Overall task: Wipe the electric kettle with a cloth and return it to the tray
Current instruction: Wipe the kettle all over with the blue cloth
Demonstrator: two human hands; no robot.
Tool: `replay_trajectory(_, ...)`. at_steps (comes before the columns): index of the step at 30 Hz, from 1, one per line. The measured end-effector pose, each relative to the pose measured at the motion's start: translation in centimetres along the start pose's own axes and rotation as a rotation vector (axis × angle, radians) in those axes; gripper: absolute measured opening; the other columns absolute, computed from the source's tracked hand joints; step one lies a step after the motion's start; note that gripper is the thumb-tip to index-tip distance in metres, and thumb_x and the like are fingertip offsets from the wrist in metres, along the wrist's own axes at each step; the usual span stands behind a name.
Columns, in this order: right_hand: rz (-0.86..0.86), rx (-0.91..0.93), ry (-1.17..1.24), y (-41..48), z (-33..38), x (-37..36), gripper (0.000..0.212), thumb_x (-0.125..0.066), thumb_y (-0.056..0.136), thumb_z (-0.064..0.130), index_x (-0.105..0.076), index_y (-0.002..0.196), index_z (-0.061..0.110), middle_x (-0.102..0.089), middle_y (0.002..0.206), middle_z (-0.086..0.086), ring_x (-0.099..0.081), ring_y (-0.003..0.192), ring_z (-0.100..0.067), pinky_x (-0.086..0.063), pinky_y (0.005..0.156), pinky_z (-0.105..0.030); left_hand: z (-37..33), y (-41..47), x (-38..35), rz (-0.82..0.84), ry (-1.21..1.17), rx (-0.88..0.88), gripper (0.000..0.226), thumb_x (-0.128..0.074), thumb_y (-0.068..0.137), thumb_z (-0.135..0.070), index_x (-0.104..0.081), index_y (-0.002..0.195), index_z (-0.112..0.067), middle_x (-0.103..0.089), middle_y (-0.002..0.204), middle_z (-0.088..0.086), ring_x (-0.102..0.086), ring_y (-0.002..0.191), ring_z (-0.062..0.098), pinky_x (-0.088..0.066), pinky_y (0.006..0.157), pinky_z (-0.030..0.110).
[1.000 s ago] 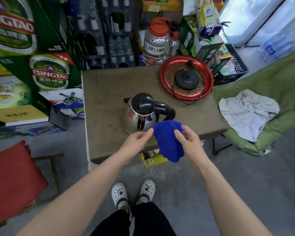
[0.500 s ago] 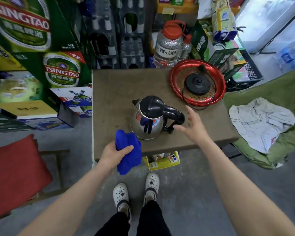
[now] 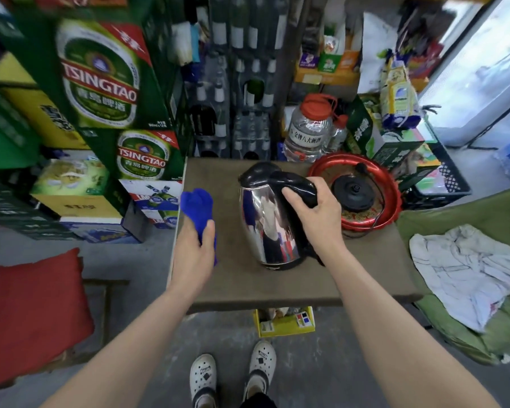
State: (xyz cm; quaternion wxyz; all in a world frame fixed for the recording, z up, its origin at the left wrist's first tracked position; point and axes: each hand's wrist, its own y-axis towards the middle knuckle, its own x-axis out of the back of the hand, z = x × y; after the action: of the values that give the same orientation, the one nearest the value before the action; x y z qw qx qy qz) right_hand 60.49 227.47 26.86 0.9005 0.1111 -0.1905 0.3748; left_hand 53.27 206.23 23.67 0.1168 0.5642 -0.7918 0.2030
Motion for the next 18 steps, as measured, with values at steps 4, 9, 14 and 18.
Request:
replay_trajectory(4, -0.198, 0.076, 0.063, 1.1, 6.8, 2.3, 0.031, -0.072, 0.088, 0.045, -0.068, 0.108, 0.023, -0.072, 0.099, 0.013, -0.066, 0.091, 0.003, -0.052, 0.083, -0.018, -5.5, 1.6, -2.0, 0.011, 0.347, -0.383, 0.066, -0.034, 0.101, -0.041, -0.009, 0.156, -0.017, -0.01, 0.165, 0.008, -0.018, 0.147, 0.032, -0.018, 0.119, 0.042)
replay_trajectory(9, -0.387, 0.135, 0.132, 1.8, 13.4, 3.6, 0.028, -0.074, 0.086, 0.045, -0.072, 0.105, 0.025, -0.072, 0.096, 0.015, -0.067, 0.092, 0.001, -0.054, 0.087, -0.024, -10.8, -1.0, -3.6, -0.024, 0.541, -0.668, 0.068, -0.02, 0.099, -0.047, 0.0, 0.155, -0.014, 0.008, 0.164, 0.015, 0.008, 0.149, 0.045, -0.009, 0.12, 0.057)
replay_trajectory(14, -0.446, 0.134, 0.193, 0.3, 15.6, 4.3, 0.028, -0.077, 0.082, 0.045, -0.077, 0.099, 0.023, -0.076, 0.088, 0.013, -0.069, 0.083, 0.002, -0.058, 0.082, -0.028, -15.1, 0.7, -1.5, -0.121, 0.631, -0.85, 0.06, -0.023, 0.099, -0.044, -0.013, 0.156, -0.025, -0.008, 0.166, 0.005, -0.005, 0.15, 0.041, -0.024, 0.114, 0.062)
replay_trajectory(18, -0.48, 0.065, 0.282, -0.1, 17.0, 5.1, 0.014, -0.078, 0.078, 0.048, -0.074, 0.074, 0.035, -0.075, 0.078, 0.013, -0.071, 0.08, -0.009, -0.06, 0.082, -0.04, -18.7, 1.7, -0.4, -0.154, 0.66, -0.884, 0.062, -0.024, 0.098, -0.048, -0.015, 0.155, -0.028, -0.011, 0.165, 0.003, -0.01, 0.15, 0.039, -0.027, 0.113, 0.062)
